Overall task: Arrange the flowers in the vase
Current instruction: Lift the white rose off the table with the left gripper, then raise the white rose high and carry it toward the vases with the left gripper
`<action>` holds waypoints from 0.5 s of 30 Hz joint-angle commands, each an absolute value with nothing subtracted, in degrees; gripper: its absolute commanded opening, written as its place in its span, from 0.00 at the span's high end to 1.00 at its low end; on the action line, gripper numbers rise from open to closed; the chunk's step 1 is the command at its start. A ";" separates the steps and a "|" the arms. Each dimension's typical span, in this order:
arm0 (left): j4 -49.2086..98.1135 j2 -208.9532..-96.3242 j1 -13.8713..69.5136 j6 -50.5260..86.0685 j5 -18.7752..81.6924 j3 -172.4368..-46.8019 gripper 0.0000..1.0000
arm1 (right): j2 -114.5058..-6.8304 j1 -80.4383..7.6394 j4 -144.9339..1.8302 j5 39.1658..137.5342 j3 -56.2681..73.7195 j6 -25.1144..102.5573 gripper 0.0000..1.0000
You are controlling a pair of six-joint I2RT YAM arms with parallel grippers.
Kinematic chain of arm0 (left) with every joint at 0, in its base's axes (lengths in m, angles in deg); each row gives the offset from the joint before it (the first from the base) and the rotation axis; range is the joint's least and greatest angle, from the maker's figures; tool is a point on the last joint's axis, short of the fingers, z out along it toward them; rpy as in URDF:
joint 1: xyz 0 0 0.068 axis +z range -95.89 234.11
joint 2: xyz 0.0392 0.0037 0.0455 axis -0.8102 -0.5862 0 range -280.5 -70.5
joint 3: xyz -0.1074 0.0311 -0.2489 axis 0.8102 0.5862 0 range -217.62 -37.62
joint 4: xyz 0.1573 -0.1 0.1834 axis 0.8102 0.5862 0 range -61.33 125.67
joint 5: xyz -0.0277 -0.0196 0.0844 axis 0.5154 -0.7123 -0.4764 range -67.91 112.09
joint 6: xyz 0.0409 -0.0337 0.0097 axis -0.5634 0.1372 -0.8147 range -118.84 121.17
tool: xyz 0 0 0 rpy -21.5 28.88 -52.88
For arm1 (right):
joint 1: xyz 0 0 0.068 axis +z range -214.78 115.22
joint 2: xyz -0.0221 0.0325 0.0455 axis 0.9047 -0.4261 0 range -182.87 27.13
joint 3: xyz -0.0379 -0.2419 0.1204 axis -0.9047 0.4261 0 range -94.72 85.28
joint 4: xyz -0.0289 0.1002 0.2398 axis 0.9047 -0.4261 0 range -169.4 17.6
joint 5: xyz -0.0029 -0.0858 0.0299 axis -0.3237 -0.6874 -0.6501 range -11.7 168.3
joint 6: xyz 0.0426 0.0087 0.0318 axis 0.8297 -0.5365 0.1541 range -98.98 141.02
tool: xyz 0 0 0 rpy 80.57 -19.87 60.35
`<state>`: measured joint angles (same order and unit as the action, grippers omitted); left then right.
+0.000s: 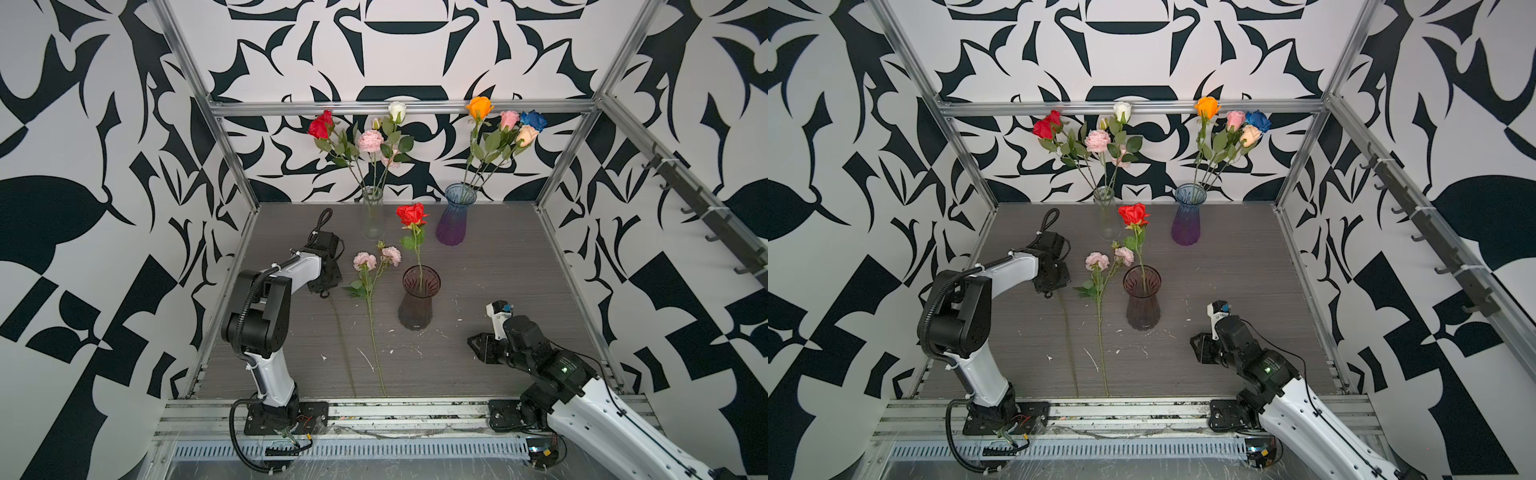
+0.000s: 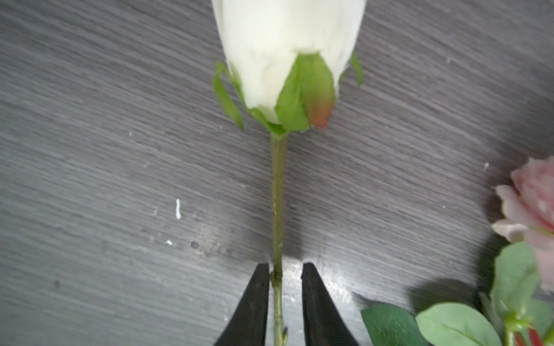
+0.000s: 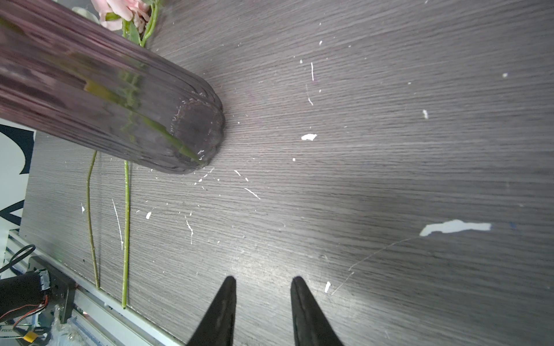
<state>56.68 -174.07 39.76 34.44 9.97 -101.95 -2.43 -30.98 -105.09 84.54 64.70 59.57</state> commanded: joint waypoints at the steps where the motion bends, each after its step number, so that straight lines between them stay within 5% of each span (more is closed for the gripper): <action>1: 57.07 -175.15 40.31 34.10 10.46 -101.96 0.76 | -2.40 -30.78 -103.50 83.83 64.57 58.51 0.66; 7: 57.78 -176.25 40.66 33.94 10.81 -101.96 0.76 | -2.33 -30.77 -103.52 83.75 64.71 58.60 0.65; 12: 57.09 -175.60 41.06 33.79 12.29 -101.52 0.97 | -2.40 -30.77 -103.44 83.77 64.68 58.56 0.66; 15: 57.74 -173.84 41.19 33.95 12.86 -102.40 1.00 | -2.42 -30.77 -103.45 83.83 64.70 58.58 0.66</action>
